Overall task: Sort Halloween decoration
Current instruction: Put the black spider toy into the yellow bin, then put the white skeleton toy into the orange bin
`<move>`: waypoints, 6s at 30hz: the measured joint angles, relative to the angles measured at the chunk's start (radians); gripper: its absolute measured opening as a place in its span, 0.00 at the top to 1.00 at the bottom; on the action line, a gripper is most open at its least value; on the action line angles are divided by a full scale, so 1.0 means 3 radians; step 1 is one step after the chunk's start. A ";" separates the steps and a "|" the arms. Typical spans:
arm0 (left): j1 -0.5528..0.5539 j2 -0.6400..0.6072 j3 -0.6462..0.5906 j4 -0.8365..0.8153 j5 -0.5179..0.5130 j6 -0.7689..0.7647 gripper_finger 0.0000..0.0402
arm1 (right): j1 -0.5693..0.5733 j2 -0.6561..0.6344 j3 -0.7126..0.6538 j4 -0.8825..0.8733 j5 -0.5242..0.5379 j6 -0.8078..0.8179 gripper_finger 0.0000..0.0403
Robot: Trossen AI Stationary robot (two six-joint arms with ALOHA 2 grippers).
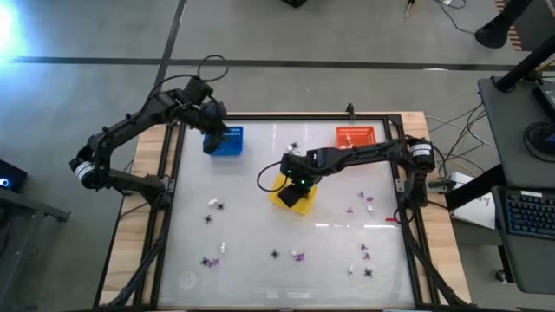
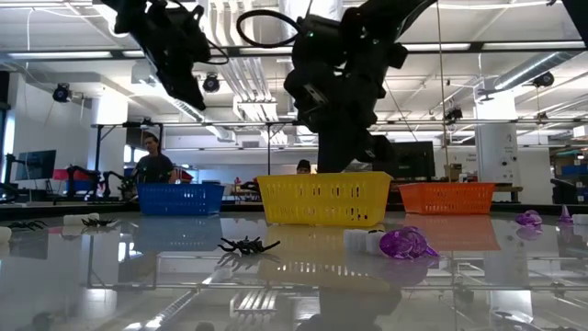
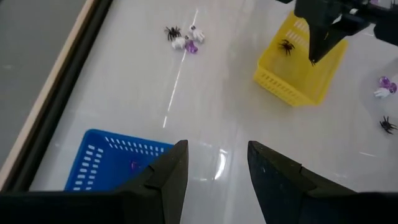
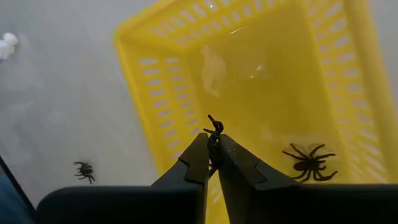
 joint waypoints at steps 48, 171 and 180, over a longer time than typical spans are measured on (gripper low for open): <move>-0.1592 -0.0458 -0.0688 -0.1010 -0.0558 -0.3006 0.63 | -0.0526 -0.1101 0.0003 -0.0718 0.0622 -0.0820 0.61; -0.2788 -0.0123 -0.0904 0.1079 -0.1501 -0.2971 1.00 | -0.0409 -0.1074 0.0000 0.0644 -0.0472 -0.2261 0.68; -0.2484 -0.0121 -0.0770 0.1089 -0.1301 -0.2069 1.00 | -0.0331 -0.0729 -0.0003 0.1052 -0.0460 -0.1906 0.68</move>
